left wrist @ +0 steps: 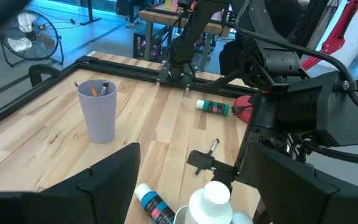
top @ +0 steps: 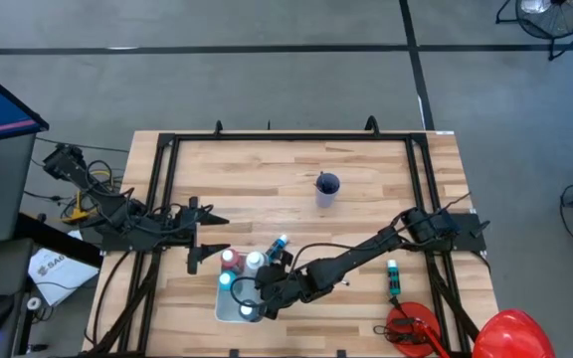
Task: Pick & Place Paint Supplies
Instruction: Put the right black blue paint bottle into the white bin, then put the black blue paint bottle into the white bin
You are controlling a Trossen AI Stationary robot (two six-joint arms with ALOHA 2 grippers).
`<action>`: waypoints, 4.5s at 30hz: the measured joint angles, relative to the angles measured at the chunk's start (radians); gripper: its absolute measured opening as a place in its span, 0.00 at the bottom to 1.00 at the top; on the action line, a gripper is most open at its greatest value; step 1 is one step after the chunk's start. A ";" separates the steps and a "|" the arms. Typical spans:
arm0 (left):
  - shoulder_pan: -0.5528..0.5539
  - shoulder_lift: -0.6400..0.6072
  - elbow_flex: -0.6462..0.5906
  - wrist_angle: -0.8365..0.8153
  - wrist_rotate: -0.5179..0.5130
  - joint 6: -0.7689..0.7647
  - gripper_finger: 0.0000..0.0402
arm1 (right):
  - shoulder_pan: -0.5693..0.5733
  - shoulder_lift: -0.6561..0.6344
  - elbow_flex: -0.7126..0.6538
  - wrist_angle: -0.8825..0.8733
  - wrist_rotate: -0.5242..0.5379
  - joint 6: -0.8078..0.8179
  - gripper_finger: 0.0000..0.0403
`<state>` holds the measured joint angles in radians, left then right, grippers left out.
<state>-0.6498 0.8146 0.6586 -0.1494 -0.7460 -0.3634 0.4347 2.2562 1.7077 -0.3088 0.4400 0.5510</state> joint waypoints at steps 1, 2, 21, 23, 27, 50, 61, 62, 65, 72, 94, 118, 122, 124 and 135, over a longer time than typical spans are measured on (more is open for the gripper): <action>0.000 0.000 0.000 0.000 0.000 0.000 0.73 | 0.000 0.000 0.000 0.000 0.000 0.000 0.39; 0.000 0.000 0.000 0.000 0.000 0.000 0.73 | 0.000 0.000 0.000 0.000 -0.001 0.000 0.39; 0.000 0.000 0.000 0.000 -0.002 0.000 0.73 | 0.001 0.000 0.000 0.001 -0.008 -0.009 0.54; 0.000 0.000 0.000 0.000 -0.002 0.000 0.73 | 0.001 0.000 -0.001 0.001 -0.009 -0.011 0.55; 0.000 0.000 0.000 0.000 -0.002 0.000 0.73 | 0.001 0.000 0.000 -0.007 -0.008 -0.011 0.56; 0.000 0.004 0.000 0.000 0.000 0.000 0.73 | 0.002 -0.001 0.000 -0.035 -0.008 -0.008 0.66; 0.000 0.004 0.000 0.000 -0.002 0.004 0.73 | 0.003 -0.075 0.000 -0.123 0.010 -0.010 0.66; 0.000 0.004 0.000 0.000 -0.002 0.012 0.73 | 0.003 -0.082 0.001 -0.129 0.010 -0.009 0.66; 0.000 0.004 0.000 0.000 -0.003 0.018 0.73 | 0.006 -0.103 0.000 -0.175 0.010 -0.011 0.66; 0.000 0.004 0.000 0.000 -0.002 0.018 0.73 | 0.031 -0.119 0.000 -0.273 0.013 -0.198 0.66; 0.009 0.004 0.000 0.002 -0.014 0.019 0.73 | -0.028 -0.109 -0.024 -0.709 0.060 -0.314 0.66; 0.016 0.008 0.000 0.014 -0.017 0.037 0.73 | -0.361 -0.501 -0.856 0.498 -0.471 -0.648 0.66; 0.016 0.013 0.000 0.019 -0.016 0.043 0.73 | -0.397 -0.501 -0.867 0.561 -0.477 -0.647 0.66; 0.016 0.013 0.000 0.019 -0.016 0.044 0.73 | -0.403 -0.501 -0.866 0.598 -0.485 -0.642 0.66; 0.017 0.013 0.000 0.029 -0.016 0.050 0.73 | -0.472 -0.331 -0.829 0.706 -0.701 -0.605 0.66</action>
<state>-0.6326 0.8272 0.6586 -0.1209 -0.7624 -0.3133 -0.0377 1.9249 0.8789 0.3972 -0.2609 -0.0540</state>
